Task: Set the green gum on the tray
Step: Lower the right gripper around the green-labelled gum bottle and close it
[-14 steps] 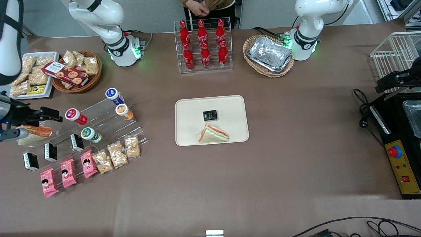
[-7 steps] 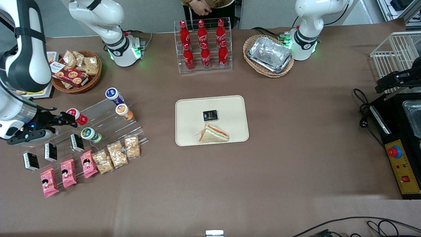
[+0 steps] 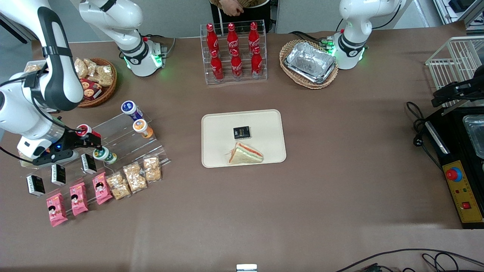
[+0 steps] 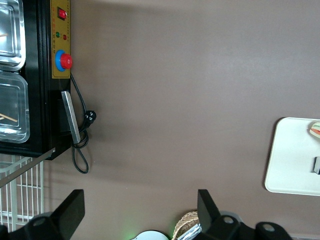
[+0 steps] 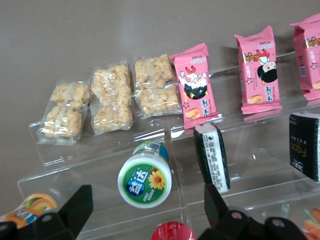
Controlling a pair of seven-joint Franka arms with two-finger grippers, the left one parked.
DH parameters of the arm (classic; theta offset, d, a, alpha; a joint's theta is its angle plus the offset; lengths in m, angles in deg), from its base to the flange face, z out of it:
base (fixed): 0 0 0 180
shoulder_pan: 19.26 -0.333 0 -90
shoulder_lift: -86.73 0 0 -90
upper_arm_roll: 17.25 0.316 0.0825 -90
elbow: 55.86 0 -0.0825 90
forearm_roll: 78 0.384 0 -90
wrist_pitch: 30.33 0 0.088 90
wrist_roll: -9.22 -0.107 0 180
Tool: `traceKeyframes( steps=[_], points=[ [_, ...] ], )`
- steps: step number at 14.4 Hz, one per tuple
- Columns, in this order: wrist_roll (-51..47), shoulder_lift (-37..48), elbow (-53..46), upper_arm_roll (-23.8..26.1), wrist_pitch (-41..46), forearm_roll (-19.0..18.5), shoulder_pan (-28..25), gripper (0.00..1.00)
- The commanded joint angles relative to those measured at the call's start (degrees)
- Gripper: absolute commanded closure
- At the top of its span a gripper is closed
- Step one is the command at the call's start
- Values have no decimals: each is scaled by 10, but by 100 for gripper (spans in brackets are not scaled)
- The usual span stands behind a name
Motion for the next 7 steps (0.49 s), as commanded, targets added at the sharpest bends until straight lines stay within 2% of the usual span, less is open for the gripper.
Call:
traceKeyframes(
  steps=[1,7],
  points=[
    [7,-8,29,0,-52,-9,-15,0],
    [22,-47,46,-1,-108,-29,-9,0]
  ],
)
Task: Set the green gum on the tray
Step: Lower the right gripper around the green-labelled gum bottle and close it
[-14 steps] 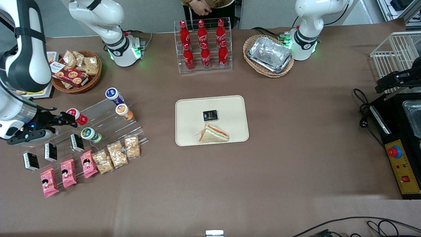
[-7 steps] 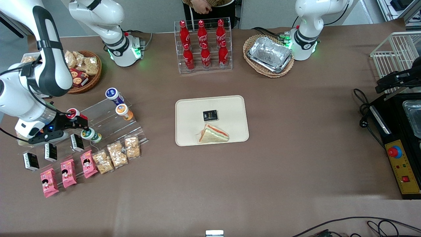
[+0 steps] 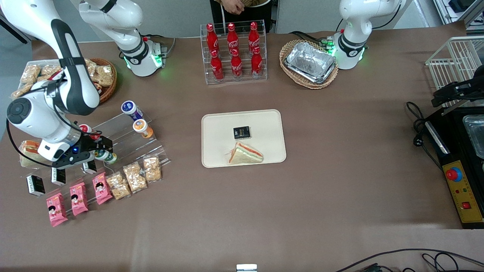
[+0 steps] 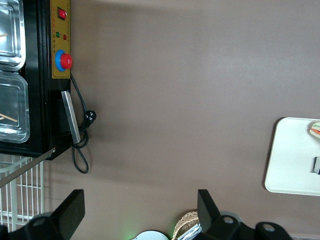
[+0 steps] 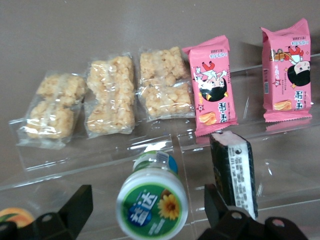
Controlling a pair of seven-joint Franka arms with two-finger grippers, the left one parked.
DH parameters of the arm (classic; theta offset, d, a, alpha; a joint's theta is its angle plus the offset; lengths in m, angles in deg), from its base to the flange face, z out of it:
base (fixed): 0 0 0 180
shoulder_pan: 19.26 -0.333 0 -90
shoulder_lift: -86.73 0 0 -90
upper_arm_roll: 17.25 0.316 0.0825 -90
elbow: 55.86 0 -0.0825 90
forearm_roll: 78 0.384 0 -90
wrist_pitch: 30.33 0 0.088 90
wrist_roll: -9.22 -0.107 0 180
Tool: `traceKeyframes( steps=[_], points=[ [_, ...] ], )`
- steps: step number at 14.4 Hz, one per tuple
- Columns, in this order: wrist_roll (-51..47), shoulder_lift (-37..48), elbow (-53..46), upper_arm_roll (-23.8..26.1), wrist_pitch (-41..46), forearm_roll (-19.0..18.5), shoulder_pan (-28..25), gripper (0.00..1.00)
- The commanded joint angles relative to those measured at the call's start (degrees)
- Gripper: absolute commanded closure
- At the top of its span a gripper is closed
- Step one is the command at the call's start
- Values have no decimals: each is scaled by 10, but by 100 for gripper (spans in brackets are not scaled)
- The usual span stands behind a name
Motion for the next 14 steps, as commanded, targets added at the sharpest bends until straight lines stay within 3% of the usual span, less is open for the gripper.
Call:
traceKeyframes(
  steps=[1,3,8,11,14],
  points=[
    [14,-18,3,-1,-27,-16,6,1],
    [16,-24,1,-1,-31,-16,6,9],
    [15,-23,-5,-1,-30,-16,6,59],
    [14,-17,-24,-1,-4,-16,6,59],
    [11,-16,-108,0,117,-14,3,59]
  ],
)
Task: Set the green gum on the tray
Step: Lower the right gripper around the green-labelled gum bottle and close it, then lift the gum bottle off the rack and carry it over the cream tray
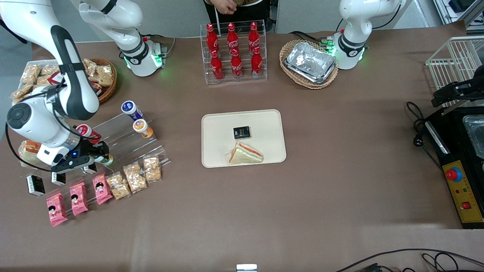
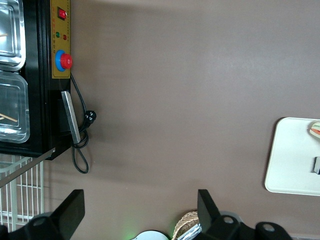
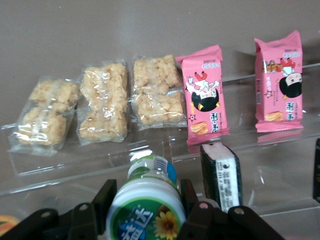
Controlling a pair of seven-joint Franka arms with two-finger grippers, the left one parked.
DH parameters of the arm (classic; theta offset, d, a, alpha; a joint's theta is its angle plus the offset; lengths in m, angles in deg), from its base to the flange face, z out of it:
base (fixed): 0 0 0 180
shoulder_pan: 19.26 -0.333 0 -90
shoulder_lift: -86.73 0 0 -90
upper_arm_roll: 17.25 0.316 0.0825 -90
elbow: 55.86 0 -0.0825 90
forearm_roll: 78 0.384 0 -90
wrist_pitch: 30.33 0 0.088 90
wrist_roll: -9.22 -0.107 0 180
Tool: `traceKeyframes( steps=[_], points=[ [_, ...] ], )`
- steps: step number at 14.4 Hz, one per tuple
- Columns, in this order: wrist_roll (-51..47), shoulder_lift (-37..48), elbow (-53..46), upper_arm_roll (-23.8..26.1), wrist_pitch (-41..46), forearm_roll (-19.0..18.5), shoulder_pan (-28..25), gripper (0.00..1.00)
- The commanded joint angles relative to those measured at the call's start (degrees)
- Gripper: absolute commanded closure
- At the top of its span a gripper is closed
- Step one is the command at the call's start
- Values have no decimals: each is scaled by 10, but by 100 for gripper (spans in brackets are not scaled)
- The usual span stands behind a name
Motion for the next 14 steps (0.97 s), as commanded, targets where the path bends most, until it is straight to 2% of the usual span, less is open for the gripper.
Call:
traceKeyframes(
  steps=[1,5,9,10,12,14],
  points=[
    [-1,7,-109,2,157,-6,0,59],
    [-40,14,-240,3,342,-2,-4,59],
    [-112,19,-355,3,469,7,-34,59],
    [-135,19,-370,3,490,7,-41,59],
    [-209,20,-375,5,500,9,-88,58],
    [-304,28,-373,3,500,38,-139,59]
  ],
)
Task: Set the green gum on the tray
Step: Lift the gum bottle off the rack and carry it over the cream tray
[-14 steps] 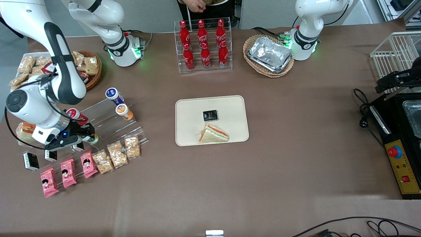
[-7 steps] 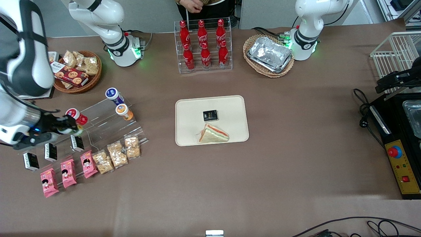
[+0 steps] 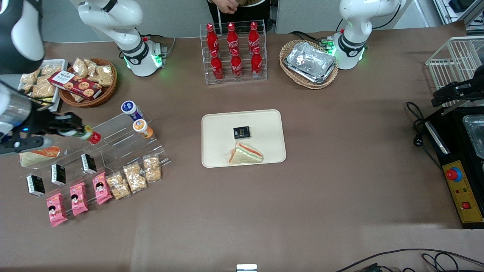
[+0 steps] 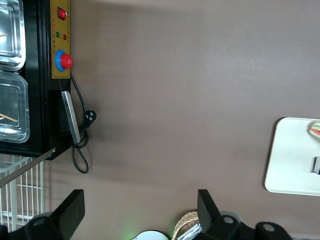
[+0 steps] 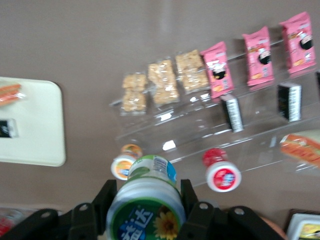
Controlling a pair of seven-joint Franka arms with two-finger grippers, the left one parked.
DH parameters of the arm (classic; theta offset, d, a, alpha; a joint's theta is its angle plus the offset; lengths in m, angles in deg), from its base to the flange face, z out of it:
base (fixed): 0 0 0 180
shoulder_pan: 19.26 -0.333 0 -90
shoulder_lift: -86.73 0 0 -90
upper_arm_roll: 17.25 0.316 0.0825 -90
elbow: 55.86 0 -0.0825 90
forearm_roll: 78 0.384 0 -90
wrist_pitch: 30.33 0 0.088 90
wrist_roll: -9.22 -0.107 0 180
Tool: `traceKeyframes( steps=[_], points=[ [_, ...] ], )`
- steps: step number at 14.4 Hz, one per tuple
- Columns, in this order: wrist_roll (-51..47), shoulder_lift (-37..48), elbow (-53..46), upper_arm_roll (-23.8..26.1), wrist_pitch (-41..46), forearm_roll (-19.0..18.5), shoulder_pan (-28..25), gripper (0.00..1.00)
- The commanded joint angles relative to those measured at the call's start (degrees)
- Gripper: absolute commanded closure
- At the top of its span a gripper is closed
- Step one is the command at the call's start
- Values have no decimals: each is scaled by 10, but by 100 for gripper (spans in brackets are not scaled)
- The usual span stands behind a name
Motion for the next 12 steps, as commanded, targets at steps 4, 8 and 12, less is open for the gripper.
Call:
traceKeyframes(
  steps=[4,8,12],
  points=[
    [-228,0,38,-3,-32,76,-139,59],
    [-316,13,147,-4,-168,75,-244,59],
    [-364,-28,248,-3,-348,75,-318,59]
  ],
)
